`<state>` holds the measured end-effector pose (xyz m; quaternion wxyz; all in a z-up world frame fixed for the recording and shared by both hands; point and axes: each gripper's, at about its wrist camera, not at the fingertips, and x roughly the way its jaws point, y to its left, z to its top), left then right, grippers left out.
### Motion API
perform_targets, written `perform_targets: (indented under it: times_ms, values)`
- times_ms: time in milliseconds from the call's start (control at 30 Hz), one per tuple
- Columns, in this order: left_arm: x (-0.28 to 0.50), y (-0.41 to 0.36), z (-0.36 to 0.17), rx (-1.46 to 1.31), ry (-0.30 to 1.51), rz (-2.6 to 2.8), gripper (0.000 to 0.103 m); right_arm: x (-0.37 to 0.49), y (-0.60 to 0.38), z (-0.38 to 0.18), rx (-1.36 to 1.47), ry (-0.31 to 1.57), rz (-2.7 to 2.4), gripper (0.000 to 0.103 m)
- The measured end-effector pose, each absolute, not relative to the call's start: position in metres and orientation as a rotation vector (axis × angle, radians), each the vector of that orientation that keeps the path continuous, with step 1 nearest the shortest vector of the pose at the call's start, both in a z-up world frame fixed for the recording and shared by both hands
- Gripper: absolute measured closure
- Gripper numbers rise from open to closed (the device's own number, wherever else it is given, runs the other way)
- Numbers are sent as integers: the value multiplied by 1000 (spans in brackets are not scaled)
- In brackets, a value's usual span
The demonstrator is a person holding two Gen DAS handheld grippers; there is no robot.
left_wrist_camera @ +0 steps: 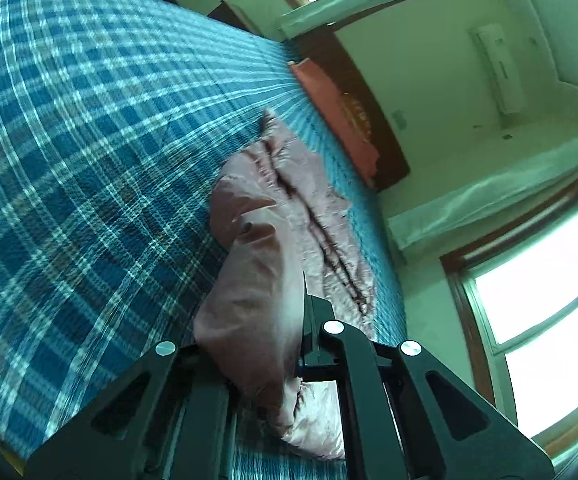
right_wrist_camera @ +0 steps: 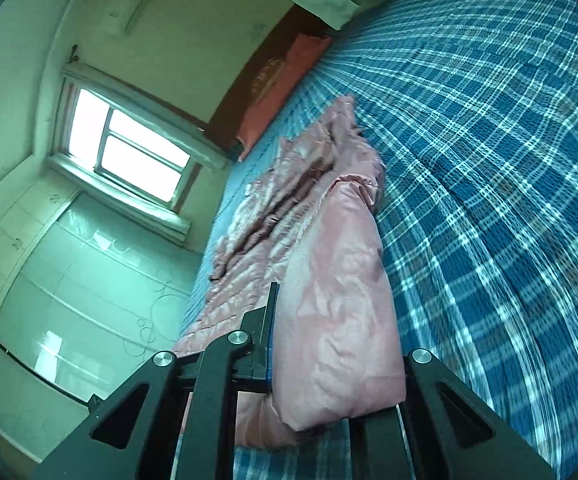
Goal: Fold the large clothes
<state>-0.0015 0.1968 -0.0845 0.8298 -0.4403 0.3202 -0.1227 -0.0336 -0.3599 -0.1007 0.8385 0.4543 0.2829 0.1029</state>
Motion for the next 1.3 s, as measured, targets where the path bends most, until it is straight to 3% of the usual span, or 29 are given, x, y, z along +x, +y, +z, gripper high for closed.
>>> perform_targets:
  times_ms: [267,467,867,1100,1300]
  values:
    - [-31,204,-46,-964,644,-324,98,-74,-363,-65,961,545,277,92]
    - [3,192,-22,-929,624,-361,98,-24,-366,-45,950,487,340,92]
    - [205,161,-10,-880,641,-308,98,182,-401,-41,1003,495,306,92]
    - [326,145,-53,-813,702,-178,98,293,-418,-89,1041,603,179,92]
    - [386,131,-95,-742,787,-119,98,346,-421,-130,1051,701,105,90]
